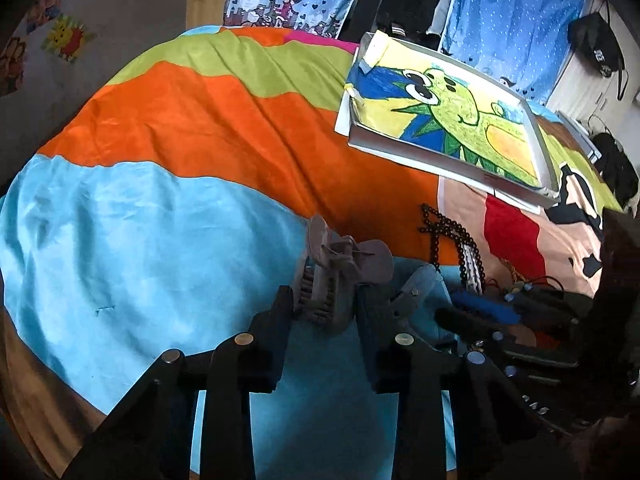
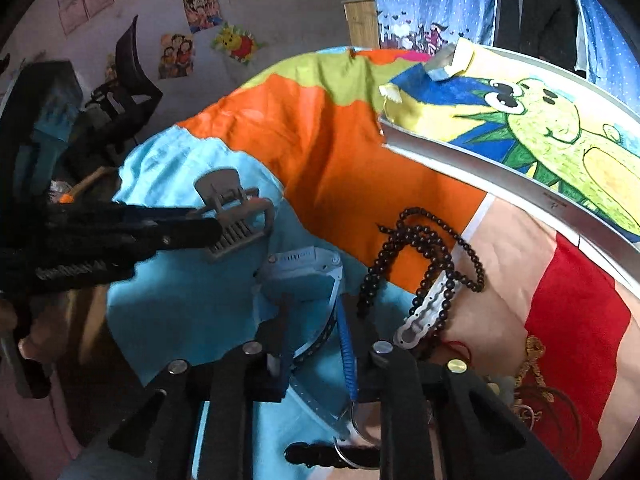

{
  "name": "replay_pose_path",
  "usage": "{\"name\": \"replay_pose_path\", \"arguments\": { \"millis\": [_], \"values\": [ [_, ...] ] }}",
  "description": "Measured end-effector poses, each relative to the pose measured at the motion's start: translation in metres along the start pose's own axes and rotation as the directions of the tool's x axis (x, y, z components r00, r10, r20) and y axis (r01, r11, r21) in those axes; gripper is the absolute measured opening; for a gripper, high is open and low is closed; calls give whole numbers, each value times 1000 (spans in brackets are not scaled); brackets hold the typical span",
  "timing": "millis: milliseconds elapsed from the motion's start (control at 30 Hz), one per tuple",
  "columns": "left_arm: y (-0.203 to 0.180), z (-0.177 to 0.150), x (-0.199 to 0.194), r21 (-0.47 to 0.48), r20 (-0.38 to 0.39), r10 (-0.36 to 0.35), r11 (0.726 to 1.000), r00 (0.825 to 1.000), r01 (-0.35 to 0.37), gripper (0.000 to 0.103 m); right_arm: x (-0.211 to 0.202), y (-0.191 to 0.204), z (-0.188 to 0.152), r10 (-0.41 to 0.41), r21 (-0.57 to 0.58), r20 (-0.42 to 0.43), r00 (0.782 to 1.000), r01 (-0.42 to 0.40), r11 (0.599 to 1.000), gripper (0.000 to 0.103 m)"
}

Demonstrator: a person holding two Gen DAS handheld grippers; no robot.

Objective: Organize jewelry
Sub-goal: 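Grasp the grey claw clip with the left tool while the right tool grasps the blue watch, then carry the clip with the left tool onto the tray while the right tool places the watch there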

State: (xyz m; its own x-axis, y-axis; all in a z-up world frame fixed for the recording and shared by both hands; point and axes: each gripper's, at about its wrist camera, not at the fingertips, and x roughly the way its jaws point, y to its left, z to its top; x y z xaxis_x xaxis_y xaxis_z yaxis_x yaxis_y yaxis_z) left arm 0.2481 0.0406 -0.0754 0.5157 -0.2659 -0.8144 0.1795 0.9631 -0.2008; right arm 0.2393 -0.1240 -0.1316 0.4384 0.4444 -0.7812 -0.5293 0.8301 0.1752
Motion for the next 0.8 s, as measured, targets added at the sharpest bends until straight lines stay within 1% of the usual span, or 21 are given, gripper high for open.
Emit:
{"name": "replay_pose_path", "arguments": {
  "millis": [33, 67, 133, 200, 300, 567, 667, 733, 800],
  "values": [
    [0, 0, 0, -5, 1, -2, 1000, 1000, 2, 27, 2, 0, -1, -3, 1, -4, 1000, 3, 1000, 16],
    [1, 0, 0, -9, 2, -3, 1000, 1000, 3, 27, 3, -1, -1, -7, 4, -7, 1000, 7, 1000, 12],
    [1, -1, -1, -10, 3, -1, 1000, 1000, 1, 25, 2, -4, -2, -11, 15, -5, 1000, 11, 1000, 10],
    [0, -1, -2, -3, 9, 12, 1000, 1000, -12, 24, 1, -5, -2, -10, 27, 4, 1000, 10, 1000, 7],
    [-2, -3, -4, 13, 23, 40, 999, 999, -40, 22, -4, -7, -2, -11, 37, 25, 1000, 11, 999, 5],
    [1, -4, -17, -25, 63, 32, 999, 997, -31, 21, -16, 1, -1, -6, 16, 77, 997, 5, 1000, 5],
    [-2, -4, -21, -23, 77, 27, 999, 997, -25, 21, -22, 1, 0, -5, 19, 105, 994, 3, 1000, 5],
    [-4, -5, -23, -20, 84, 36, 999, 996, -34, 20, -27, 1, 1, -5, 27, 125, 992, 2, 1000, 5],
    [-5, -5, -26, -23, 95, 27, 999, 995, -25, 20, -31, 0, 2, -7, 37, 143, 990, 2, 999, 5]
  ]
}}
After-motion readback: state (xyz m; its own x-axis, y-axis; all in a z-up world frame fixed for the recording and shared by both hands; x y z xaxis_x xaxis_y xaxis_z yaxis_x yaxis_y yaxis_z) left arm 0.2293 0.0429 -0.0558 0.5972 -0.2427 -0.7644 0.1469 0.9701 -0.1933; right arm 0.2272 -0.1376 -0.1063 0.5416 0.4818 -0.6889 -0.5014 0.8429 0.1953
